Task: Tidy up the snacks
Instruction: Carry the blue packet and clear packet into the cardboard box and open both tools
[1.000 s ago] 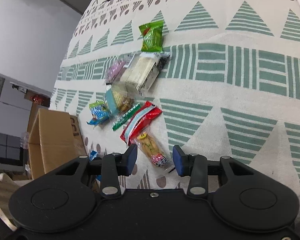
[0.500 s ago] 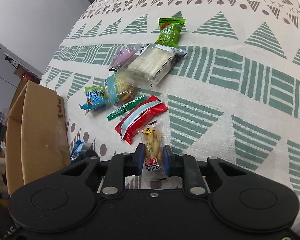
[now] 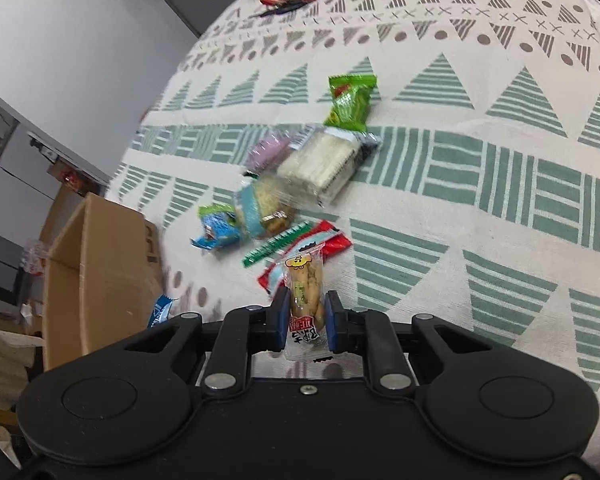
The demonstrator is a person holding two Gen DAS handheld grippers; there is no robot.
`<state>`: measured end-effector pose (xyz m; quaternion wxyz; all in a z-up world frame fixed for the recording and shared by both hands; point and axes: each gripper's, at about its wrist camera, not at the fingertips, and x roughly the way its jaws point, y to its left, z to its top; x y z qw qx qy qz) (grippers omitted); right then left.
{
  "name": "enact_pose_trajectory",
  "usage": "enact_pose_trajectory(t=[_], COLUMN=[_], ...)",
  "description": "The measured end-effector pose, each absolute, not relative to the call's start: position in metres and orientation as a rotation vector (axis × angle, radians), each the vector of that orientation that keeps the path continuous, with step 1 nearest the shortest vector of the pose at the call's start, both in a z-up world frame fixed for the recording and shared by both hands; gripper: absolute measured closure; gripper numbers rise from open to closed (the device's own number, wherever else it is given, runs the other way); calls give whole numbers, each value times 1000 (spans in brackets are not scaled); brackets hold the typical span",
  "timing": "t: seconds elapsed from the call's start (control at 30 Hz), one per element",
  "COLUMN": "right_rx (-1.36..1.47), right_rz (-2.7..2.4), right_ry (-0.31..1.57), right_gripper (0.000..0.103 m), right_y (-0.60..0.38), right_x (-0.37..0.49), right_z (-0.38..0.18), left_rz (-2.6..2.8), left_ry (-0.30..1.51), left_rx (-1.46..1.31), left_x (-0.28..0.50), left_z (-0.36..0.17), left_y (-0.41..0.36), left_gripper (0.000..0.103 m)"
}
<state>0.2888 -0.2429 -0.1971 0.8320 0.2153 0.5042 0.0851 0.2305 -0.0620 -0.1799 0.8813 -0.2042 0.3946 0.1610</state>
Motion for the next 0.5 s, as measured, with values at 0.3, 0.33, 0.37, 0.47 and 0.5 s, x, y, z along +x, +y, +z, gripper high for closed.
enact_pose_trajectory(t=[0.3,0.33,0.37,0.47,0.5], right_rx=[532,541,551,566,567], right_rz=[263,275,287,321,330], right_ry=[986,976,965,932,923], right_gripper=[85,85,85,85,85], right_y=[-246,-246,-246,-245,-244], right_x=[287,286,286,284,283], right_z=[-172,-169,-167,-159,-157], left_rz=[316,315,314,309,308], left_ry=[754,747,743,727,722], left_rx=[-409,-405,-405,-407,-406], left_x=[222,221,220,216,214], left_z=[-138,-133,-129,-119,-115], left_y=[-58,-57,-56,-52,-50], left_gripper=[69,69,69,69,69])
